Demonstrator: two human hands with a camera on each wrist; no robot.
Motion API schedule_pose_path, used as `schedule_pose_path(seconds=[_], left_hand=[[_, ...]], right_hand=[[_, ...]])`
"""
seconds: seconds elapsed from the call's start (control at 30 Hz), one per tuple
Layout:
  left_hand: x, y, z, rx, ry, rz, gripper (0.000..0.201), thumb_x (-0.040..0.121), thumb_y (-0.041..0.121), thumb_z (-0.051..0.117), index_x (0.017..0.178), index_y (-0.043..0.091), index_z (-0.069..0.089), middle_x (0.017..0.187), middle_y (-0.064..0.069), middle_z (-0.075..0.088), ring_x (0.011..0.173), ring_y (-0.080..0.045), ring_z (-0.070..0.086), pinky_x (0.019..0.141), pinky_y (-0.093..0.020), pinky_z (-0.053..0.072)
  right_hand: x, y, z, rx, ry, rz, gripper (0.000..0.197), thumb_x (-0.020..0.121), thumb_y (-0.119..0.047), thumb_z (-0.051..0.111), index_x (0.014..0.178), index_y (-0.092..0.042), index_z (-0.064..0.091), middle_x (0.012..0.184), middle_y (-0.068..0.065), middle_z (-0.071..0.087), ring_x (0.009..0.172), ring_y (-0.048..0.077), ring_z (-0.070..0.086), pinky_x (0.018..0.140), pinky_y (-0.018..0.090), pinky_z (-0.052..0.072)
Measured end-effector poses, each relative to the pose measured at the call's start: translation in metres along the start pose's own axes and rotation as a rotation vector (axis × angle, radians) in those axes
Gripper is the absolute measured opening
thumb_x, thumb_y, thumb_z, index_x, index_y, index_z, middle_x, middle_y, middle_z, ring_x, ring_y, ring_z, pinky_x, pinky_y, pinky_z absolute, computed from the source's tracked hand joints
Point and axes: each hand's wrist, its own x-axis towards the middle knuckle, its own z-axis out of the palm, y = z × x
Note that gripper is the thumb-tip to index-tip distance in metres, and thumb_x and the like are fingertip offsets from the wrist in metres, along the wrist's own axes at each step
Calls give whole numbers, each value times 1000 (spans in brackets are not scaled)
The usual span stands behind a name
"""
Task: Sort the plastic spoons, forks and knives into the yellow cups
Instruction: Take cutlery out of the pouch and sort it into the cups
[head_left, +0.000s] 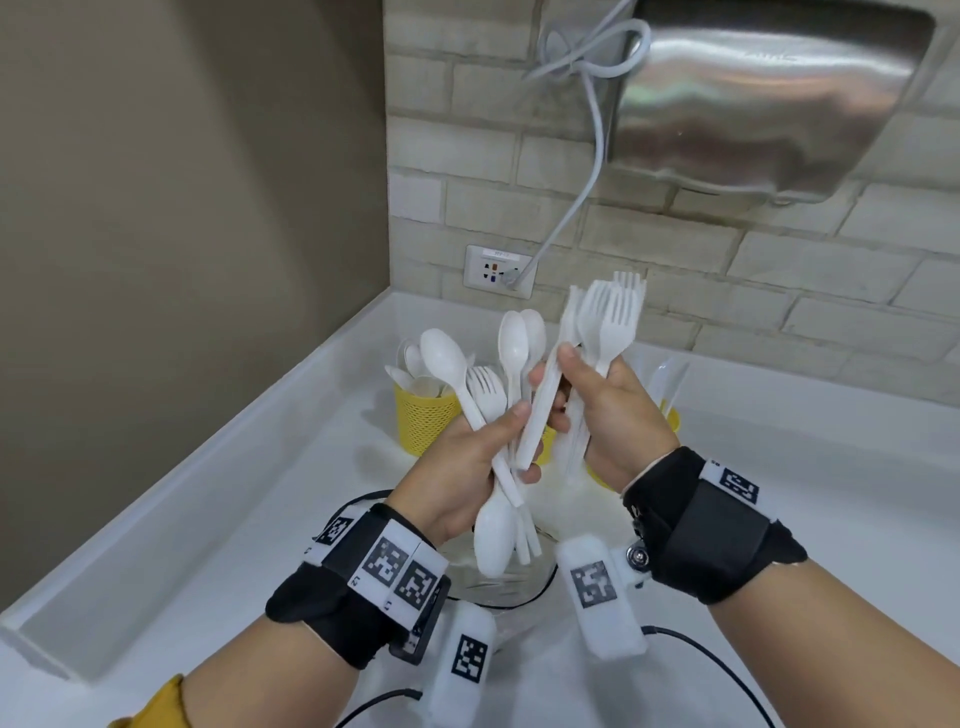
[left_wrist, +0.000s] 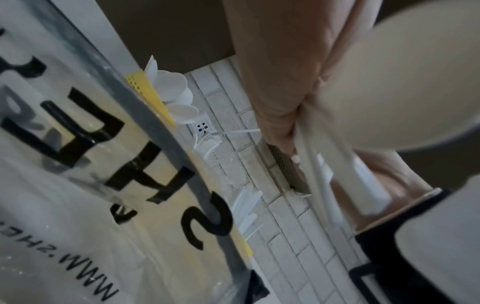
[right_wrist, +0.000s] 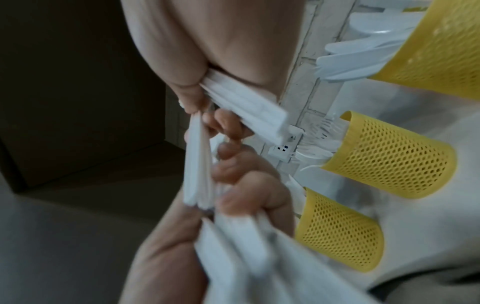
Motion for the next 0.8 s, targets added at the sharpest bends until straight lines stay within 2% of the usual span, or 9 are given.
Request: schedule_pose_path(seconds=[0.1, 0.17, 0.3, 0.4, 0.57, 0.63, 0.7, 0.73, 0.8], left_hand=[[1, -2, 0, -41, 55, -24, 15, 94, 10, 43, 97, 6, 57, 70, -4, 59, 51, -11, 49, 46, -21, 43], [1, -4, -1, 10, 83, -37, 14, 95, 10, 43, 94, 10, 57, 66, -2, 59, 50, -11, 50, 48, -23, 46], [2, -3, 1, 206, 67, -22, 19, 95, 2, 41, 100, 14, 56, 72, -6, 51, 53, -10, 47, 52, -23, 48], [4, -3, 0, 289, 76, -31, 32, 90, -8, 36, 112, 9, 54, 74, -6, 50, 62, -12, 44, 55, -22, 44], [1, 3, 0, 396, 49, -22, 30, 87, -6, 36, 79, 7, 61, 56, -1, 61, 55, -14, 50, 54, -24, 37], [-2, 3, 1, 410, 37, -42, 37, 86, -12, 34, 69, 8, 59, 53, 1, 62, 49, -12, 48, 51, -23, 38], [-4, 2, 2, 344, 1, -52, 37, 85, -15, 35, 67, 8, 58, 58, -1, 63, 45, -10, 44, 48, -22, 41], [-5, 3, 1, 314, -21, -49, 32, 86, -13, 36, 71, 7, 57, 62, -3, 64, 44, -10, 43, 48, -22, 41], [-5, 3, 0, 287, -53, -46, 14, 89, -5, 44, 87, 6, 53, 73, -11, 58, 43, -9, 42, 47, -23, 39]], right_hand=[[3, -9, -3, 137, 19, -21, 23, 96, -31, 44, 90, -9, 49, 62, 3, 52, 56, 24, 49, 56, 37, 50], [1, -17, -4, 43, 19, -92, 13, 94, -23, 50, 84, -14, 50, 54, -1, 45, 47, 16, 46, 47, 26, 45], [-12, -20, 8, -280, -75, -83, 8, 84, 3, 58, 78, -3, 57, 50, 8, 48, 28, 9, 35, 34, 14, 32], [-14, -10, 15, -489, -39, -124, 11, 83, -5, 63, 73, -1, 60, 33, -8, 48, 28, 4, 40, 36, 17, 36], [-18, -6, 16, -453, -167, -87, 25, 81, -12, 69, 61, -1, 58, 32, -3, 47, 32, 14, 44, 42, 24, 42], [-18, -6, 15, -391, -202, -32, 27, 82, -10, 67, 60, 4, 59, 31, 0, 43, 37, 25, 45, 47, 35, 46], [-16, -8, 13, -296, -210, 14, 41, 84, -11, 64, 43, -8, 57, 30, 3, 37, 44, 31, 48, 52, 48, 49], [-15, -9, 11, -274, -195, 8, 50, 85, -13, 63, 36, -14, 52, 30, 3, 36, 45, 32, 48, 53, 49, 50], [-13, -13, 8, -235, -122, -34, 53, 85, -16, 62, 34, -17, 47, 30, 2, 36, 42, 26, 43, 49, 36, 47]])
